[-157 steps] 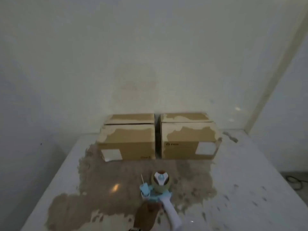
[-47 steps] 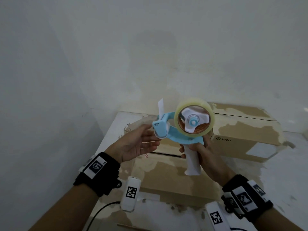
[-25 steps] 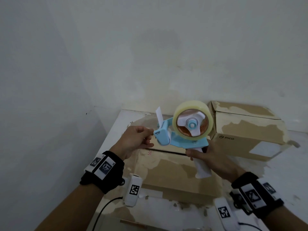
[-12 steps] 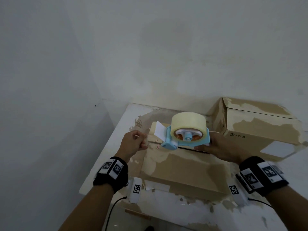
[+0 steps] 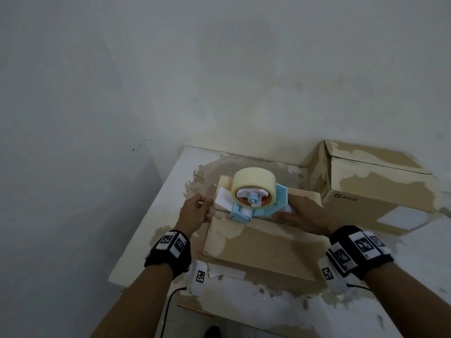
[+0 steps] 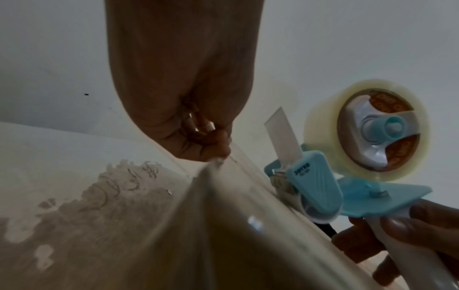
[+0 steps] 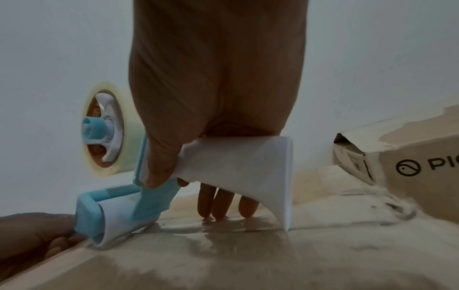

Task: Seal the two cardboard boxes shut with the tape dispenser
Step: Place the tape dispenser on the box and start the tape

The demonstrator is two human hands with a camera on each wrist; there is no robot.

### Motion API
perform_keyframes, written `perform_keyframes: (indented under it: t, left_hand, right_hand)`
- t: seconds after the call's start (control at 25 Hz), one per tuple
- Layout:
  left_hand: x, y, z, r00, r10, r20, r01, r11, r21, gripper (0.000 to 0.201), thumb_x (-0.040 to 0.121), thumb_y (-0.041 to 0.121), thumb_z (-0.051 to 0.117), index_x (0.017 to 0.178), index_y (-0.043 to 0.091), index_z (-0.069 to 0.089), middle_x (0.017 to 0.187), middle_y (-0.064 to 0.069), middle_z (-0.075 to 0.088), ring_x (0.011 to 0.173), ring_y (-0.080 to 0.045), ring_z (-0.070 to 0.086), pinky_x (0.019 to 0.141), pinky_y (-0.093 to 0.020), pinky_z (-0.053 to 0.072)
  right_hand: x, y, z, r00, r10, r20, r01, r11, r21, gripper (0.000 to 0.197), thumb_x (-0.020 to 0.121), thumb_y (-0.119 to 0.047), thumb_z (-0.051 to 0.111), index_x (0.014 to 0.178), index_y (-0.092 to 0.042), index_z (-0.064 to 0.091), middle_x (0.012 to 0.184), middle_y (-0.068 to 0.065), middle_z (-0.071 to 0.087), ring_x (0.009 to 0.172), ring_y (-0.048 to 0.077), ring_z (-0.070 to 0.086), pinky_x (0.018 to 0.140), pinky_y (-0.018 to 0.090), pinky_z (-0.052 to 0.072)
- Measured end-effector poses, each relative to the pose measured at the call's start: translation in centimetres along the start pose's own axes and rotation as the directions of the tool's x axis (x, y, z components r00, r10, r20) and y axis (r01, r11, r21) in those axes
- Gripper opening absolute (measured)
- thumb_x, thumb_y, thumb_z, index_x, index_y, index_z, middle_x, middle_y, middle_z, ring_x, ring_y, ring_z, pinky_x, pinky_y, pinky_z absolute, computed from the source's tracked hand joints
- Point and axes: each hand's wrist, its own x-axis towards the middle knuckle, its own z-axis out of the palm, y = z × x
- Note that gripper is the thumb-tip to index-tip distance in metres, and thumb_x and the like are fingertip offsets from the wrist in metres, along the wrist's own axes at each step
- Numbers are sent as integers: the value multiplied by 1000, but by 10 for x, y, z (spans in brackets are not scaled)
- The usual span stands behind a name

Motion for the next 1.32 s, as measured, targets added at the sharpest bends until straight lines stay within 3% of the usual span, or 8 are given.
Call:
perform_keyframes:
  t: [0.24,0.48,0.64,0.8,1.0,1.08,1.16,1.32]
  left_hand:
    - [-4,-14,1,997,35,-63,-32,998,59,22,95,17,56,85,-1,61,63,-7,56,51,-13,49,47,-18,48]
    - [-6,-23,7,996,62,-60,-57,995,78,26,97,21,53,73,8,54,59,-2,52,42,-5,42,43,-17,38]
    - [-9,-30,15,989,118,-91,-108,988,112,27,101,22,45,77,10,50,63,-5,48,54,-10,41,52,-21,35]
    - [-15,-27,21,962,206,-178,-194,978,82,28,102,23,42,80,8,51,61,1,44,50,-2,40,49,-13,34]
    - [-12,-30,21,963,216,-162,-202,974,100,28,102,25,41,83,7,51,64,-4,47,53,-4,41,54,-21,36]
    - [-10,-31,20,973,186,-136,-175,980,91,29,102,23,41,84,3,52,67,-6,50,57,-5,43,53,-18,37]
    - [-2,-35,18,988,106,-111,-94,990,108,31,100,26,45,86,-1,54,74,-11,55,66,-13,48,58,-24,39]
    - [6,-49,14,986,-141,-93,149,985,83,51,79,61,56,63,15,42,60,-1,46,61,-19,45,57,-27,37]
  right_hand:
    - [6,1,-2,997,-43,69,43,999,-5,39,95,-33,58,131,-17,53,127,0,61,108,15,58,88,25,43]
    - [9,7,-1,995,-47,85,49,999,-19,42,95,-36,58,133,-20,51,131,1,61,112,18,59,97,38,48]
    - [10,5,0,993,-60,104,65,997,-48,40,96,-33,57,133,-18,53,132,1,58,115,17,56,92,25,42]
    - [12,7,0,995,-29,93,31,999,-19,41,95,-35,58,133,-20,52,131,2,61,110,15,58,90,28,43]
    - [11,7,1,996,-24,91,25,1000,-13,44,95,-37,59,134,-20,51,132,2,61,109,14,57,88,27,42]
    - [11,9,3,996,-12,92,14,1000,-20,44,95,-38,58,135,-20,51,132,3,61,111,17,58,89,29,43]
    - [12,9,3,995,-11,96,13,1000,-19,43,95,-36,58,134,-19,51,131,3,61,109,16,58,88,27,42]
    - [13,3,0,993,0,115,4,999,-33,42,96,-36,56,135,-19,50,131,4,60,111,18,57,90,28,42]
